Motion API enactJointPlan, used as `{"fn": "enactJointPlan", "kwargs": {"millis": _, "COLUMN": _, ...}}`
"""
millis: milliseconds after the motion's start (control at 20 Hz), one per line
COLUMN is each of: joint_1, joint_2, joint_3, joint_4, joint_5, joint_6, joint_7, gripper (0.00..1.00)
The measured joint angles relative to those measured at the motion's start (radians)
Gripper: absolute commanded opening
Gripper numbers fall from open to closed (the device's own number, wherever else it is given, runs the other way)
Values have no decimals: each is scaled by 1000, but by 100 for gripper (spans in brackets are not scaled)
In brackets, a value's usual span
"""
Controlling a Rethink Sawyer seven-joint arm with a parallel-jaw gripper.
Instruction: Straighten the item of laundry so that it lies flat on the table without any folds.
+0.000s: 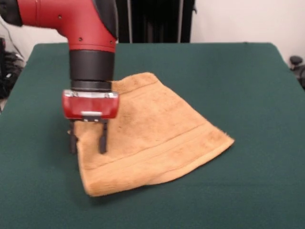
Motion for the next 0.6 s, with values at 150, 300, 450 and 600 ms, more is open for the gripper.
{"fn": "enactJointPlan", "kwargs": {"millis": 150, "joint_1": 56, "joint_2": -6, "joint_3": -107, "joint_4": -37, "joint_5": 7, "joint_6": -38, "joint_7": 0, "gripper": 100}}
{"fn": "enactJointPlan", "kwargs": {"millis": 300, "joint_1": -35, "joint_2": -11, "joint_3": -15, "joint_4": -37, "joint_5": 22, "joint_6": -14, "joint_7": 0, "gripper": 100}}
{"fn": "enactJointPlan", "kwargs": {"millis": 450, "joint_1": -160, "joint_2": 19, "joint_3": 99, "joint_4": -40, "joint_5": 84, "joint_6": 68, "joint_7": 0, "gripper": 100}}
{"fn": "enactJointPlan", "kwargs": {"millis": 600, "joint_1": -297, "joint_2": 74, "joint_3": 193, "joint_4": -49, "joint_5": 171, "joint_6": 213, "joint_7": 0, "gripper": 100}}
